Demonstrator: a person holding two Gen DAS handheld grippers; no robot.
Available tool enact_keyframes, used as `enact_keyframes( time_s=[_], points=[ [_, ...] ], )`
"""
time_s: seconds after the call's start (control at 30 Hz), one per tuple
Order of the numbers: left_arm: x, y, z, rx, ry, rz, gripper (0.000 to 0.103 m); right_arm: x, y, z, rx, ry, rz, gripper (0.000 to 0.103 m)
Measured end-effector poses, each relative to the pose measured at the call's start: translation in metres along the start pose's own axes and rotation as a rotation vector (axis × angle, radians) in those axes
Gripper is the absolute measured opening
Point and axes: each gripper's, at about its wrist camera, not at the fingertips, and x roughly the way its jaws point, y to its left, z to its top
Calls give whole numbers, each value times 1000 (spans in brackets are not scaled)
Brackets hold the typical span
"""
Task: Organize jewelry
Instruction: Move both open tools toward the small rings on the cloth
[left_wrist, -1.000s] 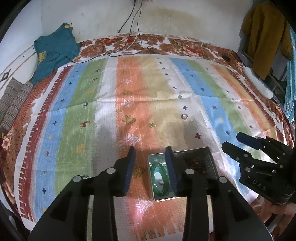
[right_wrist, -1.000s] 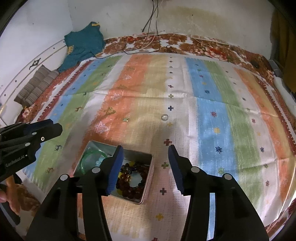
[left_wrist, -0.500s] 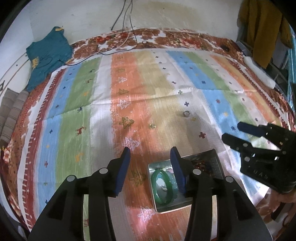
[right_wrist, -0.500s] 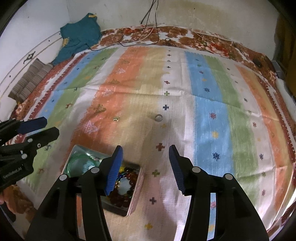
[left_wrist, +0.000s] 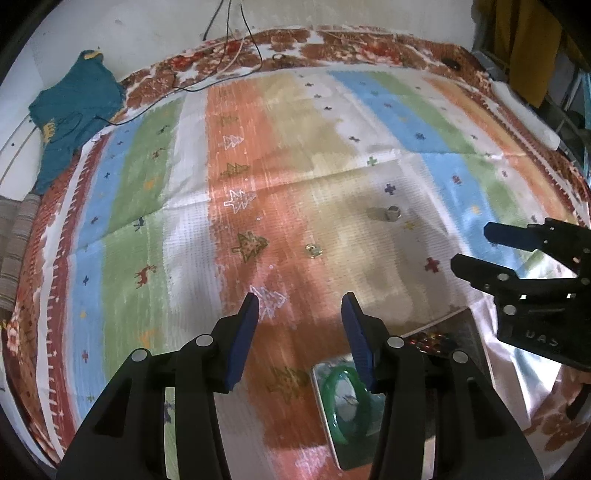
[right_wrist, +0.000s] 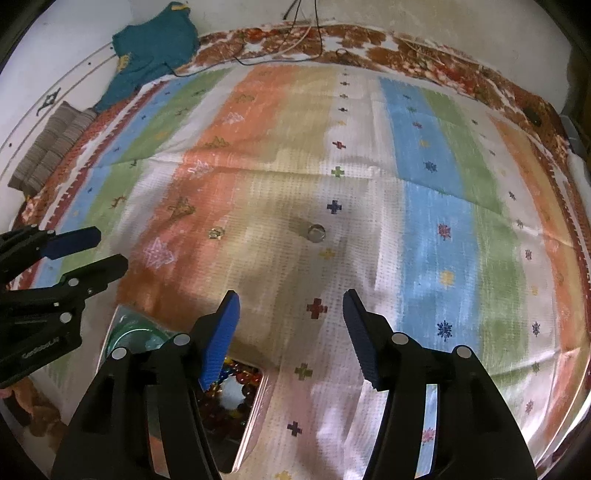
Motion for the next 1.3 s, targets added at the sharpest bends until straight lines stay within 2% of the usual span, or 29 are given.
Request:
enact_keyframes(
  time_s=[0.27, 0.57, 1.3],
  points=[
    [26, 0, 11, 23, 35, 0, 47, 13, 0, 12, -20, 8, -11, 58],
    [51, 3, 14, 33, 94, -17, 47, 42, -12, 19, -1, 62, -24, 58],
    [98, 2, 33, 38, 150, -64, 47, 89, -20, 42, 37, 119, -50, 58]
  ],
)
